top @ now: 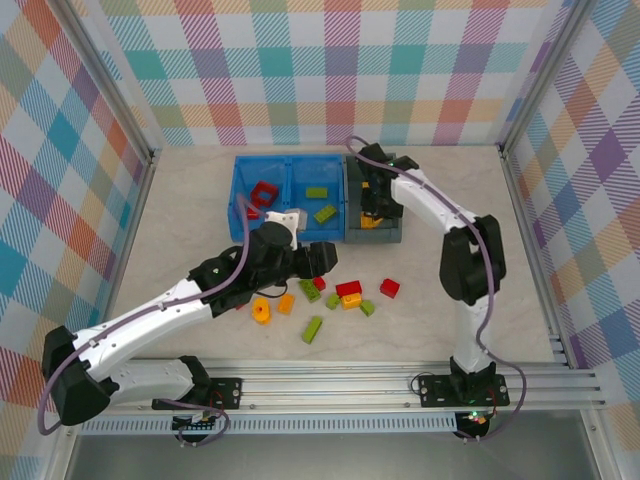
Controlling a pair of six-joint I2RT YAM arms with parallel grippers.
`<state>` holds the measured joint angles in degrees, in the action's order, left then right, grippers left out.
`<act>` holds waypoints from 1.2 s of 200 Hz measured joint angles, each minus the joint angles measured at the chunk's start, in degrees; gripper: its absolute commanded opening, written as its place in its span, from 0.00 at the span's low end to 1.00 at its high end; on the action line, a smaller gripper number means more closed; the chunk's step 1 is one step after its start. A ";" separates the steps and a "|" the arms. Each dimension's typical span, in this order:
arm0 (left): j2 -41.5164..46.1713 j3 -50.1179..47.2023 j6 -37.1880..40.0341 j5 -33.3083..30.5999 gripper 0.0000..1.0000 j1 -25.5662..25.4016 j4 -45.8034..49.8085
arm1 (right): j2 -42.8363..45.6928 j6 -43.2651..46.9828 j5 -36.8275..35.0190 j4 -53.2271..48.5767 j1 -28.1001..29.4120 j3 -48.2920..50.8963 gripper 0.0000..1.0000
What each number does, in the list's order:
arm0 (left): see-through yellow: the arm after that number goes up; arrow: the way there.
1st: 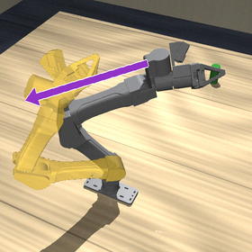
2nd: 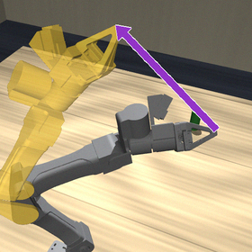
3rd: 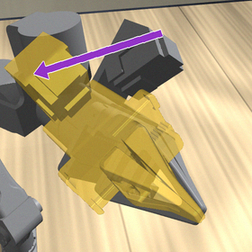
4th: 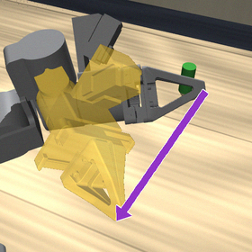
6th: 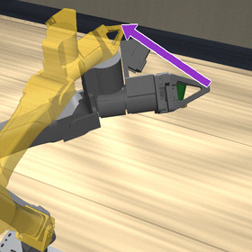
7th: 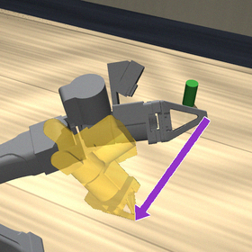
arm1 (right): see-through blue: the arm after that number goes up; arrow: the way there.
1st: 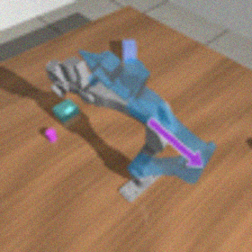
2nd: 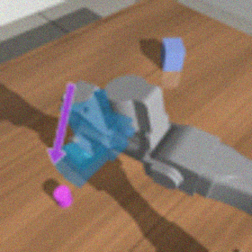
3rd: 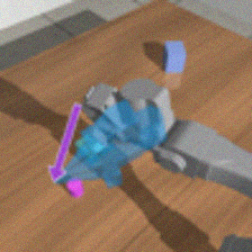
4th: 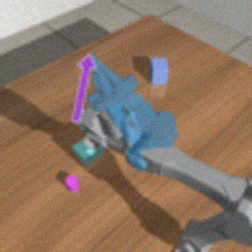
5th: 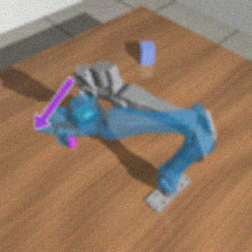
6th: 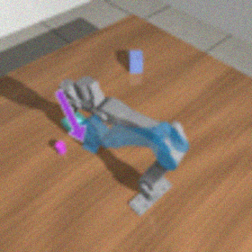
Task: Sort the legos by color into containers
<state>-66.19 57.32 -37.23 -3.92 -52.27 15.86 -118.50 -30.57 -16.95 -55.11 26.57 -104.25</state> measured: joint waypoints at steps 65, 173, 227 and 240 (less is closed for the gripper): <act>-1.16 0.00 0.00 0.00 0.68 -0.55 -1.22 | -9.38 -0.28 -3.63 -4.48 -0.35 -7.10 0.33; 0.50 3.08 -2.01 -7.50 0.69 -0.59 8.81 | -3.39 1.07 -5.03 -5.40 3.04 -10.93 0.52; 3.89 1.95 -8.87 -14.12 0.74 9.62 28.63 | 30.29 7.26 -1.68 13.14 15.54 14.10 0.66; 4.07 -1.49 -9.66 -13.22 0.76 13.57 30.75 | 39.67 9.51 3.21 20.94 20.87 24.94 0.71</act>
<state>-62.13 55.83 -46.89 -17.15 -38.70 46.61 -78.83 -21.06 -13.74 -34.17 47.44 -79.31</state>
